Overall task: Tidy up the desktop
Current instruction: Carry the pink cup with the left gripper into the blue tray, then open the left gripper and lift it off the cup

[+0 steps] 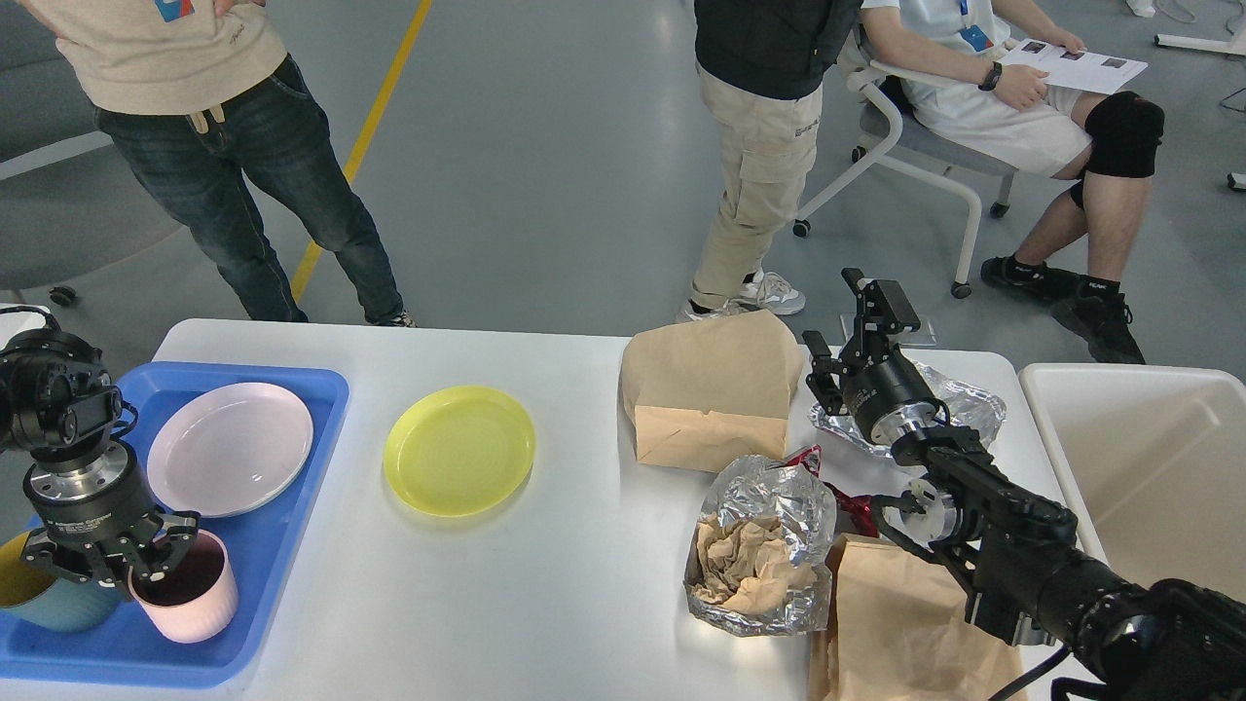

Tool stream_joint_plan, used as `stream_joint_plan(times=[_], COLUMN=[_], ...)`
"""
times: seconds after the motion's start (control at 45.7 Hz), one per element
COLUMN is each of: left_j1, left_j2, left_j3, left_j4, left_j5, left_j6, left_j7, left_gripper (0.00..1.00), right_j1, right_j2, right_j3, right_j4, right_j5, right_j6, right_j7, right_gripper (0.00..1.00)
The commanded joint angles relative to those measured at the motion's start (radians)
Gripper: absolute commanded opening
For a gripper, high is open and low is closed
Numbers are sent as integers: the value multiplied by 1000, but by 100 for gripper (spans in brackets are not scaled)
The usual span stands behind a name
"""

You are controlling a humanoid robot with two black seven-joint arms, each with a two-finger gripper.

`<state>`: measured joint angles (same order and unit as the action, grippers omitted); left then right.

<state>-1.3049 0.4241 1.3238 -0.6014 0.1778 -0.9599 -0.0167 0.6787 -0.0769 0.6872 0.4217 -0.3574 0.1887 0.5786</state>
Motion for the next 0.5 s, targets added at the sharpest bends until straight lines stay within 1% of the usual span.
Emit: stream_joint_plan(times=[0.0,0.066,0.131,0.285,0.482], left_j1=[1,-1,-8,-24,-92], left_j2=[-2,-1,-1,1,16], left_j3=[-3,-3,0,28,113], left_j4=[0,-1,-5,-15,-44], left_j5=[2,2,2,3,0], left_j6=[0,0,0,0,0], left_j7=[-2,-2,-3,-14,-20], left_gripper=[28,33,41,75,91], right_j1=[-1,-1,-1,-1,1], right_j2=[0,0,0,0,0], right_j3=[0,0,0,0,0], right_j4=[0,0,0,0,0], right_j5=[0,0,0,0,0], right_j6=[0,0,0,0,0], right_j7=[0,0,0,0,0], right_gripper=[100,100,100,100,100])
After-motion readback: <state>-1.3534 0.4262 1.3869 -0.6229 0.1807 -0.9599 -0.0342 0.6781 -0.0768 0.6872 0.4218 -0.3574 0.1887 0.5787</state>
